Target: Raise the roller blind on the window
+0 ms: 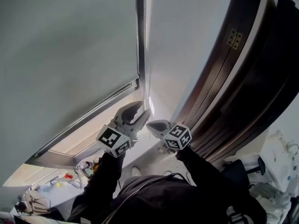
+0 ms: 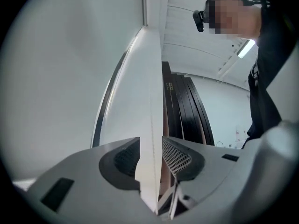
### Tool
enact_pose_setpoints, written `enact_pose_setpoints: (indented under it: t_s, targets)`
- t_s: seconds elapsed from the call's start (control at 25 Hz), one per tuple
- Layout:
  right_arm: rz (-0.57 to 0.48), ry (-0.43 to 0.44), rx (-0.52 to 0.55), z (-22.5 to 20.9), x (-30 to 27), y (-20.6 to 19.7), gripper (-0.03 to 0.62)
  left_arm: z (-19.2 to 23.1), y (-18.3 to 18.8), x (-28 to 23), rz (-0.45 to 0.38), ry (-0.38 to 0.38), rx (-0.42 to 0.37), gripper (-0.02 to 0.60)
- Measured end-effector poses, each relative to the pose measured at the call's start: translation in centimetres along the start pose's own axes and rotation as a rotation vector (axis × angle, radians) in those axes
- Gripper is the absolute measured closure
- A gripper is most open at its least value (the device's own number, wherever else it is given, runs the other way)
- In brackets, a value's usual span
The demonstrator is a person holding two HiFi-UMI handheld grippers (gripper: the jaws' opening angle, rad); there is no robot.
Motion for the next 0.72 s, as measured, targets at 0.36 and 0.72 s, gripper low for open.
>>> enact_pose_setpoints:
  t_s: [0.36,0.72]
  targets:
    - [0.009,0.03,-0.003,0.9,-0.7,-1.7,0.588,0.1,0.9,-1.3,0.006,0.007,-0.033,0.449]
    - [-0.088,0.131,0.061,2.3,0.0,-1.4,0.587,-0.1,0.8,-1.1,0.011,-0.057,0.046,0.574]
Point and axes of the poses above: the fingertips, and each gripper's own axes: x backward along the fingers, z to its left, y out of its top, the point moved 1 cm from there along x, backward along the fingers, and after that the axes turned 7 degrees about x, right-handed, at the moved point
